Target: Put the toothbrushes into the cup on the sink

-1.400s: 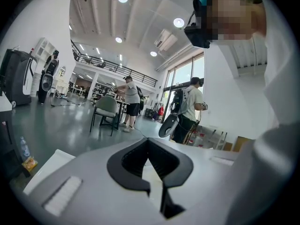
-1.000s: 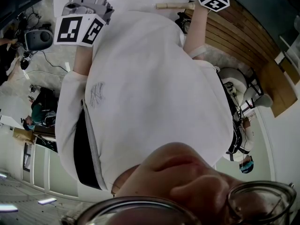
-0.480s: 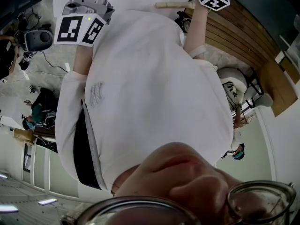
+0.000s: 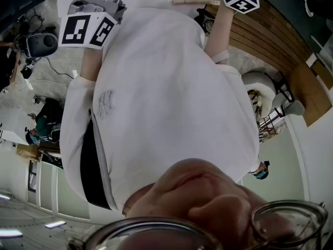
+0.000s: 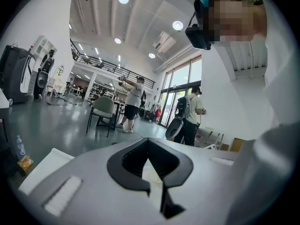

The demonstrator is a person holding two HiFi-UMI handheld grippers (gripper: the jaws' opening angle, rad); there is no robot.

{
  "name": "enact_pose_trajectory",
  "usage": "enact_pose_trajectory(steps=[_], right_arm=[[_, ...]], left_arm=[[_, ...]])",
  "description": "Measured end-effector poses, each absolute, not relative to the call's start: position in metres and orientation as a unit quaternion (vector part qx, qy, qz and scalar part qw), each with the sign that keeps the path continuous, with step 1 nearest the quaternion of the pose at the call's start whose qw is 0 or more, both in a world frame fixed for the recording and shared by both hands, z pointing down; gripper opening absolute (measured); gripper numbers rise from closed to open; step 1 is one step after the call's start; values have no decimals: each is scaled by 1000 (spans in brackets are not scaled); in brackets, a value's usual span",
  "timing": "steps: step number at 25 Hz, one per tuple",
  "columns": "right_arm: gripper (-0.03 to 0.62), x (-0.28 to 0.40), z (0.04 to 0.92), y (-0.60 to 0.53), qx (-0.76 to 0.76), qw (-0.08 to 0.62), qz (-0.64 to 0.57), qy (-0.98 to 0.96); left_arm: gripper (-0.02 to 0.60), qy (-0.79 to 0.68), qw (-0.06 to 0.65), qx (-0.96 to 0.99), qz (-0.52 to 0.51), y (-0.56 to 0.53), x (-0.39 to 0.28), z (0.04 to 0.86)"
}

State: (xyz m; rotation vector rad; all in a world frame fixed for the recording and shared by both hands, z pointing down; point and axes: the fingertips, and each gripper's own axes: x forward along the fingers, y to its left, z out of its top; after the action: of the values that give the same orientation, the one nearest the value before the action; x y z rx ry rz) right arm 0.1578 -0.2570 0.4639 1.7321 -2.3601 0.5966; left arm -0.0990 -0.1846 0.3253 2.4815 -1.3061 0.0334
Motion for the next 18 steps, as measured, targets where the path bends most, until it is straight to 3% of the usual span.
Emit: enact_pose_trajectory(steps=[9,18], right_arm=[[30,161,431,-236,596,59,165,-784],[11,168,378,-209,601,35,115,-790]], left_arm=[[2,-438,161,884,7,-176,-96,320],[2,-419,157,894,4,-164,-83,314]])
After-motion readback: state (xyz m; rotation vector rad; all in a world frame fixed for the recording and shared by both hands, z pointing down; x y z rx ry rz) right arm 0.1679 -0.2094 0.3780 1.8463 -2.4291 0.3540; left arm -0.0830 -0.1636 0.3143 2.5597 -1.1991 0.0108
